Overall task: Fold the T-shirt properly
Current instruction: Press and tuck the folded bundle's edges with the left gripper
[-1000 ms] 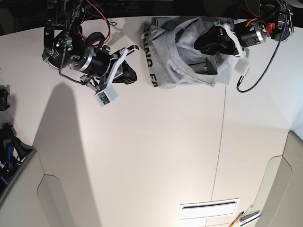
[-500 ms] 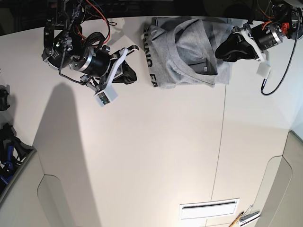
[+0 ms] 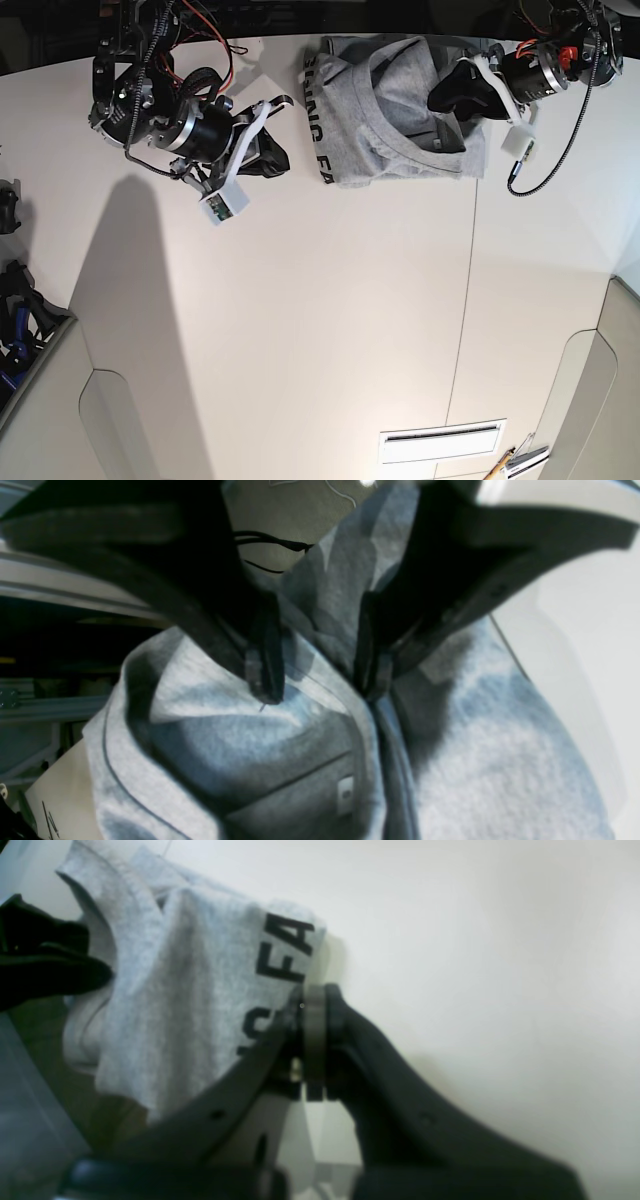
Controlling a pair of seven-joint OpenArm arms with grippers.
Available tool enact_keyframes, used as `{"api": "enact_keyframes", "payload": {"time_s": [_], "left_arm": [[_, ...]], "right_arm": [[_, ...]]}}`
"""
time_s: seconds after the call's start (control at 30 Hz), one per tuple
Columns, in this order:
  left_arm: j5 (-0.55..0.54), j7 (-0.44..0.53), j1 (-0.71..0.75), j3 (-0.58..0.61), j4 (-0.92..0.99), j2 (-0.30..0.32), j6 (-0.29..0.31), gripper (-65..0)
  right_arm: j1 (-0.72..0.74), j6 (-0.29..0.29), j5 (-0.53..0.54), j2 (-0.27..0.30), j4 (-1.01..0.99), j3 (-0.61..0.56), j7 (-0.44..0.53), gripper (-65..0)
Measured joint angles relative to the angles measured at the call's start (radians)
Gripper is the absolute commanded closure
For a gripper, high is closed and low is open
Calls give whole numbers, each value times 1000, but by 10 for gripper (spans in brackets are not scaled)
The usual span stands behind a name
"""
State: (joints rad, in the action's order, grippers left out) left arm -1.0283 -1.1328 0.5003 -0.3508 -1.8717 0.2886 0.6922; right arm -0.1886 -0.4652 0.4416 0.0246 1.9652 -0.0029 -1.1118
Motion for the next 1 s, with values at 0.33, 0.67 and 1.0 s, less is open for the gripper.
{"api": "enact_keyframes", "payload": {"time_s": [0.33,0.67,1.0], "left_arm": [[-135,-69,0,0,0,0,0,-270],[-130,-71,-5,0,0,0,0,0],[-79,-75,-35,-105,0,14,0,0]], "right_arm": [[0,0,0,0,0,0,0,0],[0,0,0,0,0,0,0,0],[0,0,0,0,0,0,0,0]]}}
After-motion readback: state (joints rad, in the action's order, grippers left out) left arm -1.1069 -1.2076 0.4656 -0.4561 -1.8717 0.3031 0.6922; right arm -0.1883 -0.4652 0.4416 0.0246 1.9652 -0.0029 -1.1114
